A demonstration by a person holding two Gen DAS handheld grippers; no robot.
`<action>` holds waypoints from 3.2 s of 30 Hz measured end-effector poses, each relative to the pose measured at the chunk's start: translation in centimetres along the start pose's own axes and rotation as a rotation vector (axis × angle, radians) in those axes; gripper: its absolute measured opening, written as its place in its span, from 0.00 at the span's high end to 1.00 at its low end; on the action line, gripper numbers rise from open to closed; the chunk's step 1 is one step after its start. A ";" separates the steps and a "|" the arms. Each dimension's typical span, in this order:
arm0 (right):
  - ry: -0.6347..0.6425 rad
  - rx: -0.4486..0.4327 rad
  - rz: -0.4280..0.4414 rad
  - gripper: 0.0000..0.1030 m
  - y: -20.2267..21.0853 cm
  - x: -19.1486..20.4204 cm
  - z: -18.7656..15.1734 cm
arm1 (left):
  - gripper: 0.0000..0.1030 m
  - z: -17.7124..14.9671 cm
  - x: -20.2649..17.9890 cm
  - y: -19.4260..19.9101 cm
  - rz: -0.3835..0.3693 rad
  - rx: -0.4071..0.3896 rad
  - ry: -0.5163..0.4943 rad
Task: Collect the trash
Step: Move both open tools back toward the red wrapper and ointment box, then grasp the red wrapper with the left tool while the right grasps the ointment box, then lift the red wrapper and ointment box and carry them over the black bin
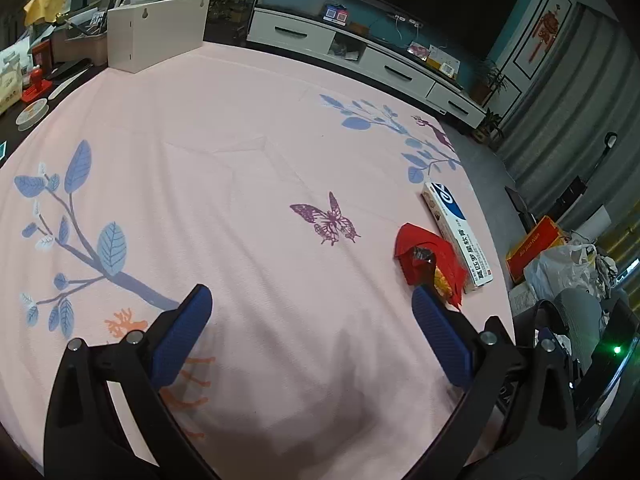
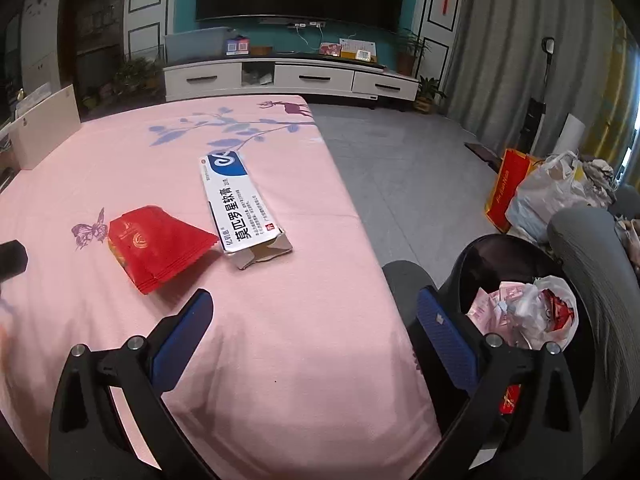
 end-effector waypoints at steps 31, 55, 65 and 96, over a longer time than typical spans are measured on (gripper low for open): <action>-0.042 0.033 -0.029 0.03 -0.3 -0.4 -0.3 | 0.03 -0.8 -1.1 -1.1 0.006 0.052 -0.044; 0.026 0.224 0.416 0.41 -5.4 2.3 9.4 | 0.03 1.6 -5.4 -3.3 -0.201 0.078 -0.121; 0.083 0.286 0.501 0.57 -7.0 3.8 8.0 | 0.22 1.0 -6.7 -6.5 -0.236 0.126 -0.137; -0.138 0.109 0.612 0.58 2.9 -2.9 4.9 | 0.89 -1.0 -6.4 2.4 -0.155 -0.103 -0.174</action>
Point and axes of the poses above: each gripper's, at about its wrist camera, not at the fingertips, and y roughly against the way its jaws point, x to its left, z to its top, the point moved 2 cm from there along -y, roughly the way its jaws point, and after that the axes turned 7 degrees about x, right-handed, at the moved point
